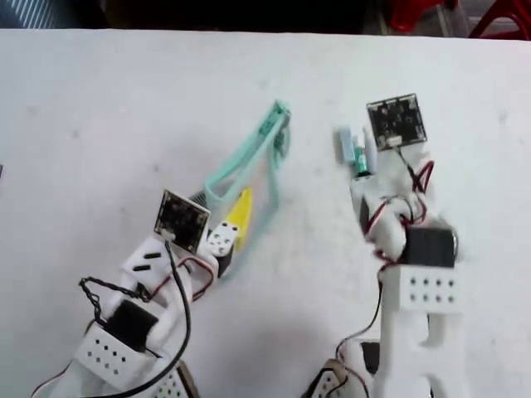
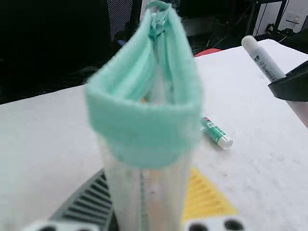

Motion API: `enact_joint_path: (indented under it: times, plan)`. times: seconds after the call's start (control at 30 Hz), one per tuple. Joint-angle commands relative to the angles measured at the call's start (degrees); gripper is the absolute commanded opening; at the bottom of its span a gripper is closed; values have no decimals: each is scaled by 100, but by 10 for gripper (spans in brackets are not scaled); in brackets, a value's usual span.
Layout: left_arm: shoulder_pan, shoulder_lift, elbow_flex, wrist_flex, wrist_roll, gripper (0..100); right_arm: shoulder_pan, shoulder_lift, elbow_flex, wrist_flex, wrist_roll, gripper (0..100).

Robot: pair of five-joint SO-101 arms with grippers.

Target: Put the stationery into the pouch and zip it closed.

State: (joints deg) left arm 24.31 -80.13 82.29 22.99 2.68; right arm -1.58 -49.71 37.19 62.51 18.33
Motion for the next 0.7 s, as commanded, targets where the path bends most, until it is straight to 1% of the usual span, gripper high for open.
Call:
enact_joint_path:
  times: [0.0, 0.17, 0.3, 0.4, 0.47, 0.67]
  plan:
    - [13, -92, -26, -123, -79, 68, -215, -620, -9, 145, 26, 16]
    - [40, -92, -26, -123, -79, 68, -391, -971, -44, 136, 18, 16]
    - [40, -92, -26, -123, -79, 68, -681, -971, -273, 163, 9, 16]
    - [40, -92, -26, -123, -79, 68, -831, -971, -475, 163, -299, 16]
    - [40, -92, -26, -123, -79, 68, -927, -971, -554, 163, -378, 16]
    - [40, -92, -26, -123, -79, 68, -954, -971, -651, 127, -378, 16]
